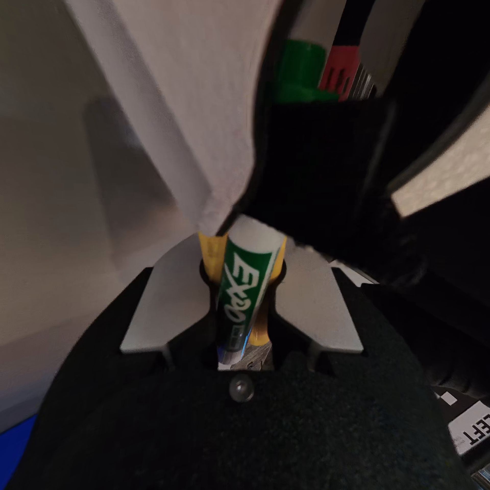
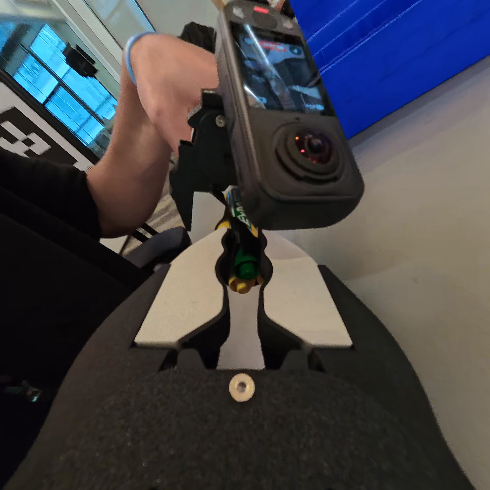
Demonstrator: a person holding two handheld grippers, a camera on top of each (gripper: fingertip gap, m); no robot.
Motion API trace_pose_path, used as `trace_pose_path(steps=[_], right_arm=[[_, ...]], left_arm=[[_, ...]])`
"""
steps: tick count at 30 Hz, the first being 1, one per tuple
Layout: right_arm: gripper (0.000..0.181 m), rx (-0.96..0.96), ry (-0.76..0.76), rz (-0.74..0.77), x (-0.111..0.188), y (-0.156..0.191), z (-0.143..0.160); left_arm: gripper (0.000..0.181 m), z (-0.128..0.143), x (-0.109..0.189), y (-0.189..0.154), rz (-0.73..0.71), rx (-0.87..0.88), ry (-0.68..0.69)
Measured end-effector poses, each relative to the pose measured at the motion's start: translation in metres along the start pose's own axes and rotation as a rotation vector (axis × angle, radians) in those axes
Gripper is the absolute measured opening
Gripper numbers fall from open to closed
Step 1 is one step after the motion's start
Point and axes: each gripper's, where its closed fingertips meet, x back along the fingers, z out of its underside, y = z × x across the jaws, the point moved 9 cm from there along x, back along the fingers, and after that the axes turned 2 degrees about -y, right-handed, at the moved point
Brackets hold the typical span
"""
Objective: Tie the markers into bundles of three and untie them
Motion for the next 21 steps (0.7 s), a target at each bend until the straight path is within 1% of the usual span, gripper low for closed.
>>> trace_pose_path(steps=[7, 12, 14, 19, 21], right_arm=[[0.013, 0.114, 0.101, 0.087, -0.0012, 0.0060, -0.0025], [0.004, 0.127, 0.110, 0.077, -0.0008, 0.0079, -0.0023], [0.003, 0.111, 0.114, 0.067, -0.0006, 0.0073, -0.0021], [0.006, 0.104, 0.131, 0.075, -0.0013, 0.0071, -0.0012], [0.013, 0.108, 0.125, 0.086, -0.0004, 0.0075, -0.0028]], left_arm=[[0.041, 0.0007, -0.0031, 0.0035, 0.002, 0.010, 0.000], [0.042, -0.0010, -0.0053, 0.0041, 0.005, -0.005, -0.008], [0.042, -0.0016, -0.0063, 0.0040, 0.005, -0.012, -0.008], [0.042, -0.0012, -0.0072, 0.0050, 0.006, -0.013, -0.021], [0.041, -0.0004, -0.0058, 0.0045, 0.010, -0.017, -0.042]])
